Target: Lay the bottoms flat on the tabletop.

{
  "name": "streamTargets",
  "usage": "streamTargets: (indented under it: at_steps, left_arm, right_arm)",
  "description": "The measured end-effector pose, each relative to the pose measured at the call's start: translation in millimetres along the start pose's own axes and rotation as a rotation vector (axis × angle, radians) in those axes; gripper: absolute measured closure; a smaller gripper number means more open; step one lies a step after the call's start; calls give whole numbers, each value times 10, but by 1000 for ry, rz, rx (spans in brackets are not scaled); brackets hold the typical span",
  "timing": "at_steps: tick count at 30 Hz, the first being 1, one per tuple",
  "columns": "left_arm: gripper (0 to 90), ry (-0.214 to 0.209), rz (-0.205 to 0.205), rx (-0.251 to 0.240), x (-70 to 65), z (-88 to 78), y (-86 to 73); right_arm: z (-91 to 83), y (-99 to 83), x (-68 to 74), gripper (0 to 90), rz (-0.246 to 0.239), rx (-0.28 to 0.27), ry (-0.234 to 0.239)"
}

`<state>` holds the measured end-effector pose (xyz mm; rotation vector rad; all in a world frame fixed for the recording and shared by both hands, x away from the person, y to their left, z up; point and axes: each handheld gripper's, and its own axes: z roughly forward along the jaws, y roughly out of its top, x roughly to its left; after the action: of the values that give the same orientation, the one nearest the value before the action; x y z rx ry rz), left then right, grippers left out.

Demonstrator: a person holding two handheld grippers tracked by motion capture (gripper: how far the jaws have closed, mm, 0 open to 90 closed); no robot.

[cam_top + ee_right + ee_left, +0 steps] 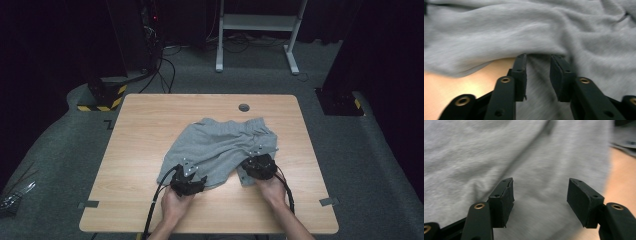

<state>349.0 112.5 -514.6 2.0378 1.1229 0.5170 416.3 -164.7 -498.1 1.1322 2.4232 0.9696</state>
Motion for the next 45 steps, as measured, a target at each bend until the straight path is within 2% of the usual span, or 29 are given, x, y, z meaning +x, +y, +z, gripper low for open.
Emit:
streamTargets:
  at_steps: [3, 5, 7, 8, 9, 11, 13, 15, 18, 21, 24, 27, 30, 31, 34, 36, 39, 41, 45]
  left_arm:
    - [383, -18, 37, -5, -75, -58, -19]
    - [385, -31, 40, -2, -103, -59, -26]
    - [393, -38, 45, 29, -127, -15, -41]
    - [403, -37, 50, 42, -136, 11, -53]
    - [417, -41, 52, 48, -139, 27, -61]
    - [432, -41, 51, 33, -137, 33, -73]
    - [499, -40, 45, 30, -126, 35, -64]
    - [568, -39, 45, 39, -120, 38, -46]
    - [681, -38, 50, 57, -123, 40, -11]
    - [804, -38, 60, 73, -118, 46, 18]
    - [845, -52, 37, 77, -72, 42, 44]
    - [853, -47, -4, 51, 10, -7, 80]
    - [855, -28, -56, 15, 141, -96, 144]
    - [855, -26, -62, 12, 161, -110, 155]
    - [849, -38, -42, 34, 145, -121, 162]
    - [825, -47, -14, 46, 91, -101, 142]
    - [739, -72, -17, 40, 65, -100, 130]
    - [682, -67, -14, 28, 70, -129, 139]
    - [602, -41, -18, -3, 135, -242, 168]
  right_arm:
    - [-29, -38, 109, 604, -6, -1, 19]
    - [-7, -32, 161, 579, -3, 2, 26]
    - [68, -14, 219, 572, -17, 21, 8]
    - [114, -12, 231, 579, -8, 39, 7]
    - [153, -20, 235, 622, -6, 52, 2]
    - [148, -32, 236, 705, -21, 42, -8]
    - [125, -47, 217, 816, -32, 47, 2]
    - [73, -88, 197, 859, -53, 56, 14]
    - [-26, -151, 180, 870, -76, 64, 20]
    - [-186, -235, 135, 870, -74, 33, 30]
    - [-369, -332, 74, 869, -67, -8, 36]
    - [-542, -442, -5, 869, -61, -33, 24]
    - [-641, -526, -76, 868, -62, -40, 11]
    - [-677, -564, -106, 868, -55, -43, 10]
    - [-723, -637, -141, 863, -53, -45, 16]
    - [-723, -653, -139, 846, -50, -29, 54]
    - [-721, -627, -65, 753, -68, -56, 80]
    - [-704, -559, -16, 707, -70, -82, 105]
    - [-611, -409, 44, 670, -59, -97, 120]
